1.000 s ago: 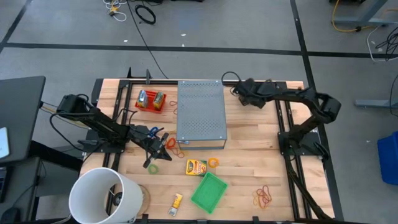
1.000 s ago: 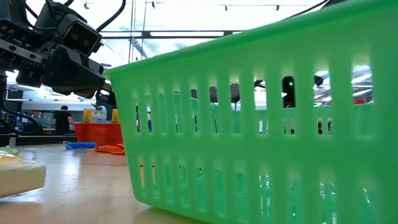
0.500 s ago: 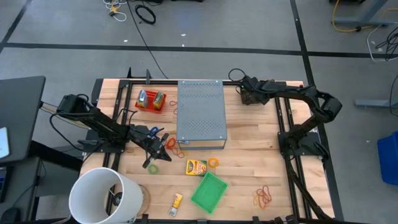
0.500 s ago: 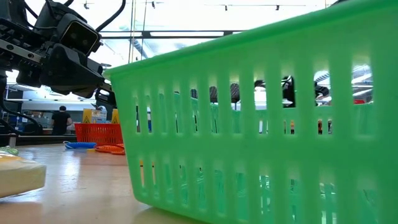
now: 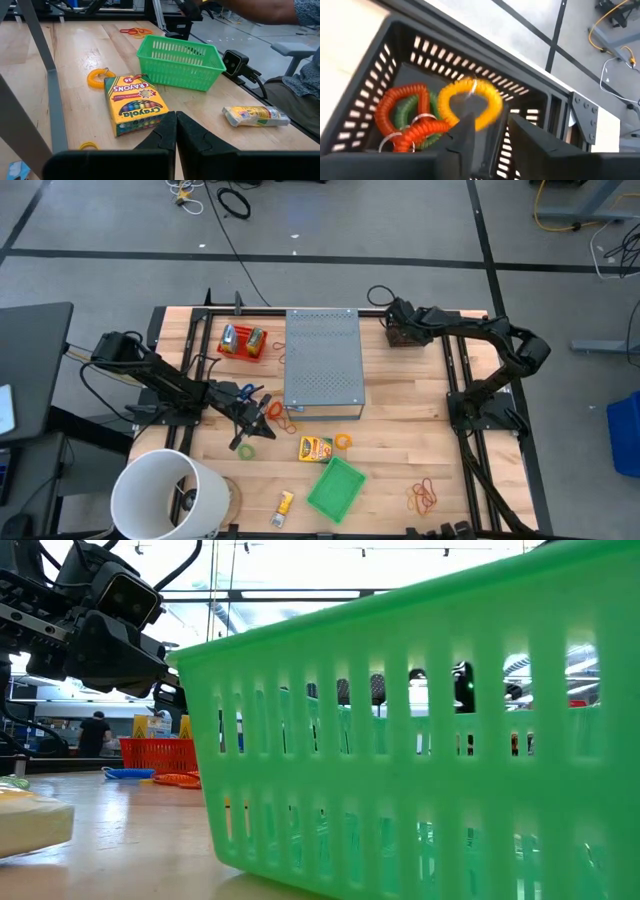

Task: Pick & Place Office Desk Supplies
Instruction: Put the yellow spring keychain into the black basket, then put the orange spring keychain into the black basket

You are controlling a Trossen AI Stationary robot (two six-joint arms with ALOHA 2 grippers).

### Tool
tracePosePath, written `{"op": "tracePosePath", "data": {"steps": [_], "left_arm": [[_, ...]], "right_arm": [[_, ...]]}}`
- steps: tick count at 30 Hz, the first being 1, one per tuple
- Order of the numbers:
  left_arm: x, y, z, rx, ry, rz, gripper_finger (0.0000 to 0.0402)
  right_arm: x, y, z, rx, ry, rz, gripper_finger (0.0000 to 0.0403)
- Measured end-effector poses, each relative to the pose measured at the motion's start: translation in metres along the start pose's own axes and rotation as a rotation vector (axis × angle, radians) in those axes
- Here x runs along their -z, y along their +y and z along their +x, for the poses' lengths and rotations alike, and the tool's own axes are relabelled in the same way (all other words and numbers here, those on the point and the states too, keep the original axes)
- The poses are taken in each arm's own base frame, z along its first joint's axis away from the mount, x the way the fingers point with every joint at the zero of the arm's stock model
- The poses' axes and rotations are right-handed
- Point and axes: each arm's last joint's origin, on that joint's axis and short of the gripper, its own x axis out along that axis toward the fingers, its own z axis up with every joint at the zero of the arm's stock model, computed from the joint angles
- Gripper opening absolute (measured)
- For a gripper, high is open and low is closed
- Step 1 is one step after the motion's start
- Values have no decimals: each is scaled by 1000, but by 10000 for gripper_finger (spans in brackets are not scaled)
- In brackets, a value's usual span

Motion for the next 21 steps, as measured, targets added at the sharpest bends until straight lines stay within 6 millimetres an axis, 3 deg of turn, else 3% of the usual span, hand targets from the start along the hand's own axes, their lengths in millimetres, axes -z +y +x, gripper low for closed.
{"op": "tracePosePath", "data": {"steps": [7, 11, 16, 21], "left_arm": [[0, 0, 0, -1, 0, 3, 8], [0, 1, 0, -33, -2, -8, 8], [-5, 3, 0, -113, -53, -2, 8], [-11, 3, -1, -117, -112, 16, 8]], "right_arm": [[-5, 1, 0, -5, -51, 41, 201], [-11, 6, -7, -29, -131, 78, 213], [-26, 19, -40, -147, -363, 74, 208], [-34, 33, -87, -363, -629, -8, 192]]}}
